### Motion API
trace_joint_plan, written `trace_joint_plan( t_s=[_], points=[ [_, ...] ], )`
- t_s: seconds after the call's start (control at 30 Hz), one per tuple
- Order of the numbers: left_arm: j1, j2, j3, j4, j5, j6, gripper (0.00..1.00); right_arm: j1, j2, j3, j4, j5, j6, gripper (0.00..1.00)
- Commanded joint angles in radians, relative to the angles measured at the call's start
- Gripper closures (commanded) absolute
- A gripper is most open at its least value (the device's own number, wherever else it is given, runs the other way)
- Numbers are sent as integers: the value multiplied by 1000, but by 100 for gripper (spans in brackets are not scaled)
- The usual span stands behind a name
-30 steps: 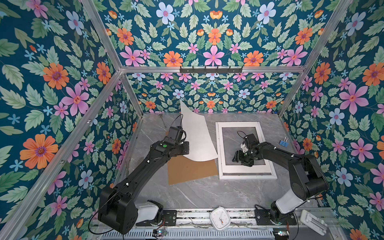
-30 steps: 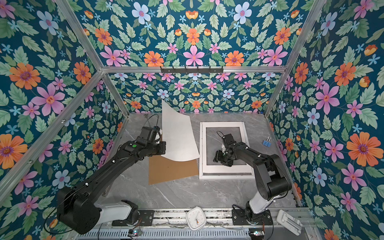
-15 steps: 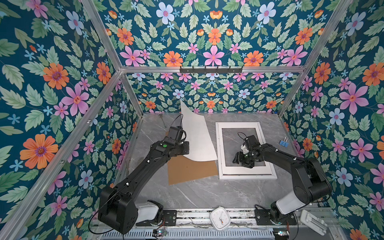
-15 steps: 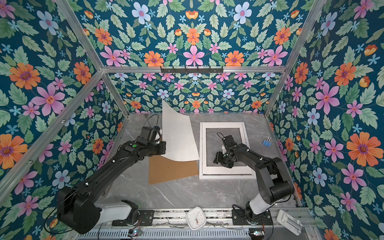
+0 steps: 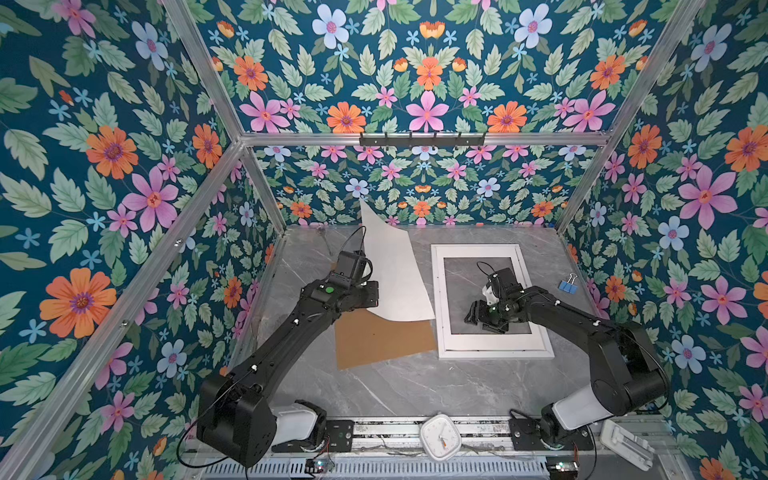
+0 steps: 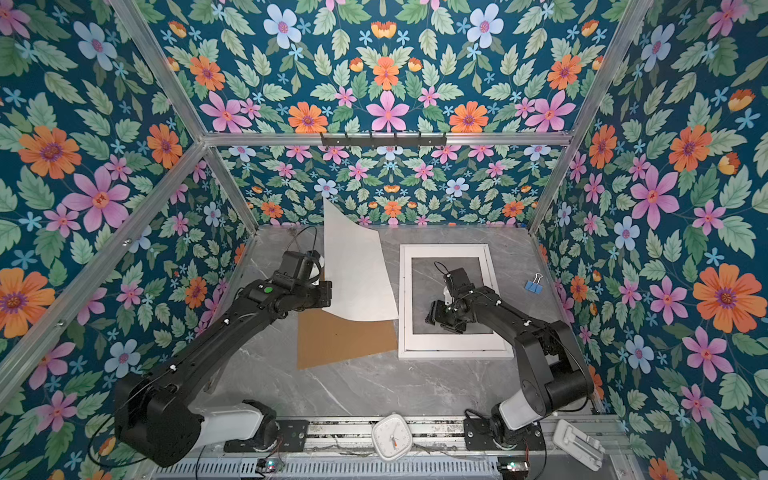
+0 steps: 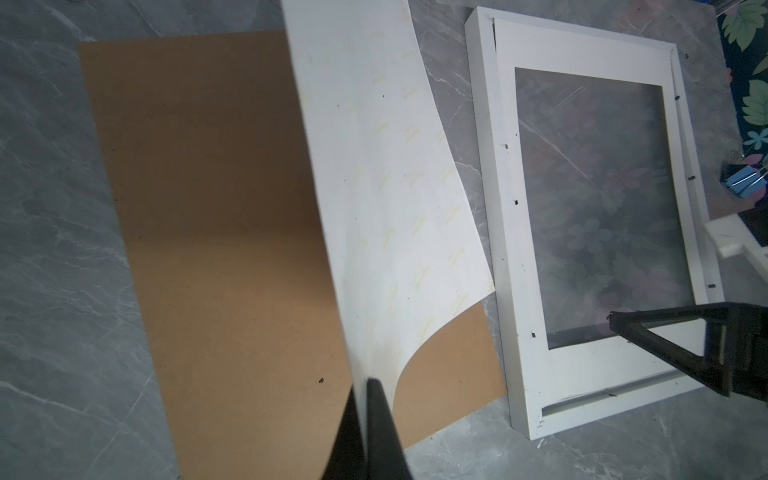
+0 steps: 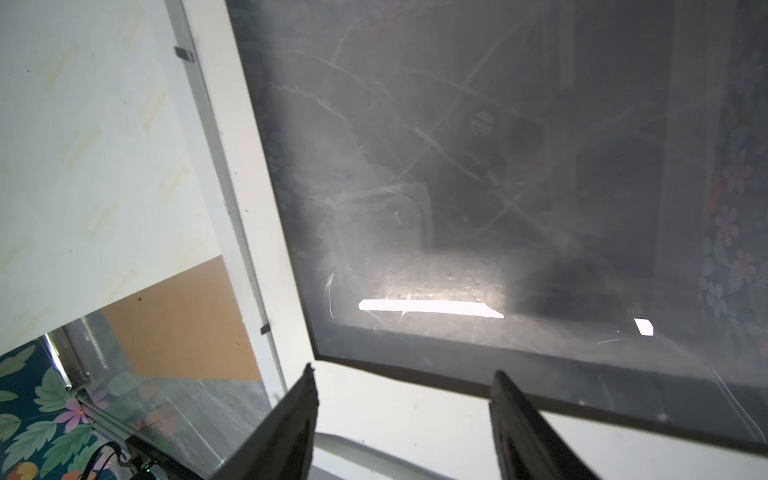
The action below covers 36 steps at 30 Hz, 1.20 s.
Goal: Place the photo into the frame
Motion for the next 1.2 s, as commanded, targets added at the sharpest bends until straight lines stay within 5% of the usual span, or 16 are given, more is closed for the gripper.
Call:
trace_joint_plan(
  t_s=[0.0,1.17],
  points=[
    [1,-18,16,-25,-3,-2,100,2,-25,18,-23,8,12,34],
    [1,-13,-7,1,37,-11,100,38,43,-33,46,24,-39,35]
  ],
)
